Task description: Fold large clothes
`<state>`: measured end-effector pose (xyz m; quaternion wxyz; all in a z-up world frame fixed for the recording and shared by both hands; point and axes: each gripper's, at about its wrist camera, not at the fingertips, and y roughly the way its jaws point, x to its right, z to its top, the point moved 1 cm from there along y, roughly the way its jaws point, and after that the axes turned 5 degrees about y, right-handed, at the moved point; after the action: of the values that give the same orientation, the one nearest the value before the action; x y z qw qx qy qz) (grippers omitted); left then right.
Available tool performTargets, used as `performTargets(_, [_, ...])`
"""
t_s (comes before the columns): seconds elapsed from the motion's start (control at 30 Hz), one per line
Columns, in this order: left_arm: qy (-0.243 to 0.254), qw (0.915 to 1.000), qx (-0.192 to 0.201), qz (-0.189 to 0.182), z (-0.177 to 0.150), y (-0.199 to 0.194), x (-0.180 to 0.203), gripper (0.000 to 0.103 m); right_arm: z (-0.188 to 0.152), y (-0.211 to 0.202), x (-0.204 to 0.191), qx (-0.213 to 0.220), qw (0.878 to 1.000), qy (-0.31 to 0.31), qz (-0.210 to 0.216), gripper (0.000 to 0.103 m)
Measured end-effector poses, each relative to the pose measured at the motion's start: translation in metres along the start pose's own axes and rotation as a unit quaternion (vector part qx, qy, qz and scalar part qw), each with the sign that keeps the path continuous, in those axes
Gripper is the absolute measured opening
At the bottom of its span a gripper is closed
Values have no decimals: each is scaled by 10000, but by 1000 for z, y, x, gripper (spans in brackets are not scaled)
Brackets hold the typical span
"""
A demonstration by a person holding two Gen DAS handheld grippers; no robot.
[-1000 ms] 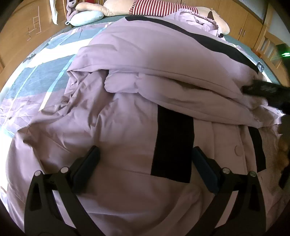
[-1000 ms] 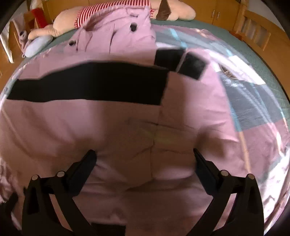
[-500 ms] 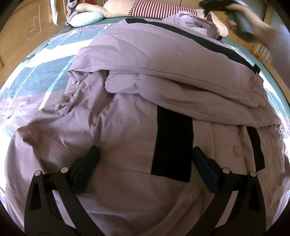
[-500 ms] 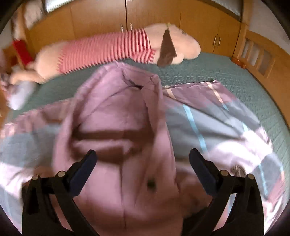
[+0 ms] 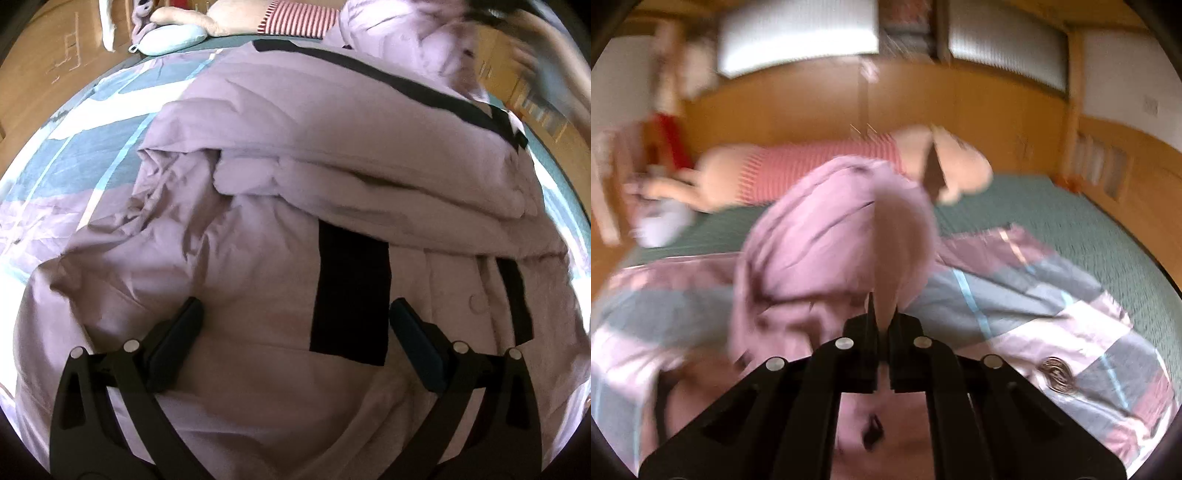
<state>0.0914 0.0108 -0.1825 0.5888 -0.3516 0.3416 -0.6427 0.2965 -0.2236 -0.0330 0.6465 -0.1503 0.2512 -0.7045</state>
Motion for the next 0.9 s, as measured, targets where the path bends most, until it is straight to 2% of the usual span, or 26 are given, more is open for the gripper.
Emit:
performTargets(0.03, [-162, 9999, 22, -56, 3, -4, -6, 101, -16, -35, 9, 41, 9998, -82, 200, 4])
performTargets(0.07, [-309, 9994, 45, -114, 5, -6, -11, 101, -27, -53, 15, 25, 9995, -120, 303, 3])
performTargets(0.13, [-685, 9971, 110, -302, 9, -13, -25, 101, -68, -96, 42, -203, 9986, -154, 468, 4])
performTargets(0.17, [-850, 9955, 131, -389, 11, -17, -31, 101, -84, -101, 50, -374, 9981, -219, 428, 4])
performTargets(0.23, [-1175, 9911, 146, -605, 15, -23, -45, 101, -128, -106, 75, -1052, 9939, -325, 69, 4])
performTargets(0.27, [-1305, 9890, 162, -674, 16, -26, -51, 101, -146, -106, 90, -1407, 9896, -282, -131, 4])
performTargets(0.3, [-1388, 9877, 187, -693, 17, -27, -56, 101, -155, -106, 103, -1572, 9870, -147, -313, 4])
performTargets(0.33, [-1488, 9861, 245, -696, 18, -31, -61, 101, -165, -109, 122, -1732, 9834, 131, -532, 9])
performTargets(0.37, [-1571, 9848, 309, -670, 20, -34, -66, 101, -173, -113, 140, -1868, 9790, 451, -682, 27])
performTargets(0.4, [-1639, 9840, 394, -580, 20, -37, -70, 101, -180, -120, 161, -1920, 9735, 935, -817, 40])
performTargets(0.43, [-1672, 9838, 469, -438, 21, -39, -72, 101, -182, -127, 175, -1859, 9694, 1347, -868, 61])
performTargets(0.5, [-1692, 9833, 663, 37, 22, -45, -76, 101, -175, -136, 184, -1739, 9632, 1950, -627, 64])
performTargets(0.53, [-1667, 9837, 678, 25, 23, -44, -76, 101, -167, -137, 176, -1727, 9644, 1968, -367, 65])
performTargets(0.6, [-1618, 9848, 626, -1, 25, -43, -75, 101, -150, -134, 139, -1681, 9712, 1677, 187, 78])
performTargets(0.63, [-1578, 9853, 653, 10, 25, -42, -72, 101, -146, -135, 119, -1685, 9726, 1500, 565, 91])
performTargets(0.67, [-1524, 9859, 684, 64, 25, -42, -69, 101, -142, -129, 92, -1735, 9697, 1313, 1116, 95])
performTargets(0.77, [-1261, 9897, 655, 196, 29, -37, -65, 101, -145, -115, 40, -1966, 9538, 1048, 2017, 96])
performTargets(0.83, [-1181, 9913, 539, 215, 31, -32, -64, 101, -148, -106, 13, -2078, 9534, 835, 2022, 97])
performTargets(0.87, [-1184, 9915, 504, 180, 31, -30, -64, 101, -150, -101, 5, -2081, 9575, 729, 1860, 97])
performTargets(0.9, [-1191, 9916, 490, 151, 31, -29, -65, 101, -153, -92, -5, -2015, 9671, 532, 1460, 97])
